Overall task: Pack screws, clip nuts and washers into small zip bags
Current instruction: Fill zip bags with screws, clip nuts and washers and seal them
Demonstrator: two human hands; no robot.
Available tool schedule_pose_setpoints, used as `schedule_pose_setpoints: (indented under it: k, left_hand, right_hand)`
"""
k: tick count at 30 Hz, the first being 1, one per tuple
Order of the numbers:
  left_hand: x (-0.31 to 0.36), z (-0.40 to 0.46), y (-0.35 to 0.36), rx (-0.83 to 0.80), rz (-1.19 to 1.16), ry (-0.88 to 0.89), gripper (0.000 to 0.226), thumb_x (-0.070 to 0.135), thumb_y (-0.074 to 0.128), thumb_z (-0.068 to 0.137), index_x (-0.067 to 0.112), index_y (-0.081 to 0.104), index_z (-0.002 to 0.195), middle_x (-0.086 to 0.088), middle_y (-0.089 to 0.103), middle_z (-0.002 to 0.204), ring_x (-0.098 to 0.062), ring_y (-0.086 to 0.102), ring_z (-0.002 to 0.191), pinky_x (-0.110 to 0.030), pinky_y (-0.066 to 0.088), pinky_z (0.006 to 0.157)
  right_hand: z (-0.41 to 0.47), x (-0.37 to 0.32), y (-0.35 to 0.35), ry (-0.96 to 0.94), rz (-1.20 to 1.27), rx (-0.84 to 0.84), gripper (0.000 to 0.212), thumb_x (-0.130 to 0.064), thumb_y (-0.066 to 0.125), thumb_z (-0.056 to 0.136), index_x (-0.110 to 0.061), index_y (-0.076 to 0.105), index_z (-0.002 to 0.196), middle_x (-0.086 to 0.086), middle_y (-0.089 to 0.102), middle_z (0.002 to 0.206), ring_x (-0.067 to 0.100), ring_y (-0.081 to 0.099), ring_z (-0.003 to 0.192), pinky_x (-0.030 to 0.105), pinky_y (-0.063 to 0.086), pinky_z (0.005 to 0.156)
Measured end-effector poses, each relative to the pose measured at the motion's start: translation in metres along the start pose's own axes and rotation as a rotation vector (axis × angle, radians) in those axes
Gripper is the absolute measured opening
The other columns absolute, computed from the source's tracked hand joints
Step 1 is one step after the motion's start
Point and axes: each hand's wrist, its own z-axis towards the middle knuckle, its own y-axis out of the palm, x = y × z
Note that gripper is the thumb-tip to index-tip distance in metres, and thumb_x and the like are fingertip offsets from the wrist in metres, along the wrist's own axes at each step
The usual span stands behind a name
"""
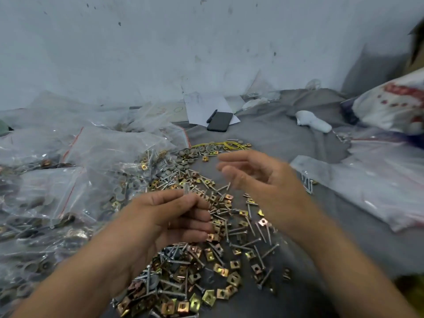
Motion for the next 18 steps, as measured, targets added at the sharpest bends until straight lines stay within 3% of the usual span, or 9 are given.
schedule_pose_setpoints:
  k: [2,4,6,8,11,14,18]
  left_hand:
    - [-0.003,0.004,0.007,0.041,-0.100,-0.011,0.027,0.016,0.071,0.080,-0.006,0.081,0.092,-0.033,0.075,0.101,-0.041,0.080,0.087,-0.035,0.066,0.063]
    - [-0.005,0.009,0.011,0.071,-0.148,-0.012,0.027,0.014,0.066,0.083,-0.006,0.081,0.092,-0.033,0.076,0.106,-0.042,0.079,0.092,-0.036,0.066,0.063]
    - [-0.006,0.011,0.014,0.092,-0.169,-0.015,0.028,0.016,0.064,0.084,-0.005,0.082,0.092,-0.031,0.076,0.107,-0.040,0.080,0.093,-0.035,0.066,0.063]
    - [-0.006,0.013,0.016,0.118,-0.188,-0.023,0.030,0.017,0.063,0.087,-0.006,0.081,0.095,-0.028,0.078,0.104,-0.036,0.081,0.088,-0.034,0.065,0.059]
    - [-0.007,0.015,0.020,0.145,-0.200,-0.035,0.030,0.017,0.056,0.101,-0.005,0.075,0.104,-0.020,0.078,0.090,-0.028,0.079,0.069,-0.030,0.062,0.050]
    - [-0.007,0.016,0.022,0.122,-0.213,-0.064,0.031,0.021,0.051,0.107,0.000,0.073,0.106,-0.014,0.076,0.085,-0.021,0.073,0.061,-0.025,0.058,0.047]
    - [-0.006,0.019,0.027,0.113,-0.265,-0.078,0.030,0.020,0.048,0.108,0.001,0.071,0.103,-0.010,0.070,0.078,-0.018,0.062,0.056,-0.022,0.050,0.044]
  right_hand:
    - [-0.008,0.018,-0.047,0.086,-0.225,0.262,0.015,-0.042,0.076,0.090,-0.035,0.078,0.104,-0.016,0.078,0.097,0.005,0.072,0.092,0.034,0.060,0.087]
    - [-0.022,0.039,-0.101,0.230,-0.638,0.403,0.010,-0.033,0.077,0.090,-0.029,0.078,0.099,-0.012,0.077,0.094,0.010,0.071,0.090,0.037,0.056,0.087]
    - [-0.039,0.056,-0.142,0.398,-0.939,0.349,0.023,-0.038,0.078,0.088,-0.026,0.077,0.109,-0.003,0.074,0.109,0.021,0.067,0.100,0.037,0.052,0.087]
    - [-0.049,0.065,-0.163,0.468,-0.992,0.274,0.041,-0.049,0.080,0.084,-0.026,0.073,0.118,-0.003,0.070,0.113,0.022,0.062,0.103,0.038,0.051,0.088]
    - [-0.050,0.065,-0.168,0.392,-0.984,0.258,0.059,-0.072,0.073,0.078,-0.033,0.070,0.121,-0.010,0.066,0.112,0.017,0.059,0.105,0.041,0.051,0.091]
    - [-0.036,0.063,-0.160,0.346,-1.080,0.146,0.072,-0.085,0.067,0.070,-0.038,0.068,0.124,-0.010,0.064,0.123,0.021,0.056,0.118,0.043,0.046,0.099]
    - [-0.020,0.062,-0.156,0.365,-1.185,0.068,0.042,-0.065,0.071,0.083,-0.035,0.074,0.112,-0.009,0.071,0.117,0.022,0.062,0.113,0.040,0.048,0.094]
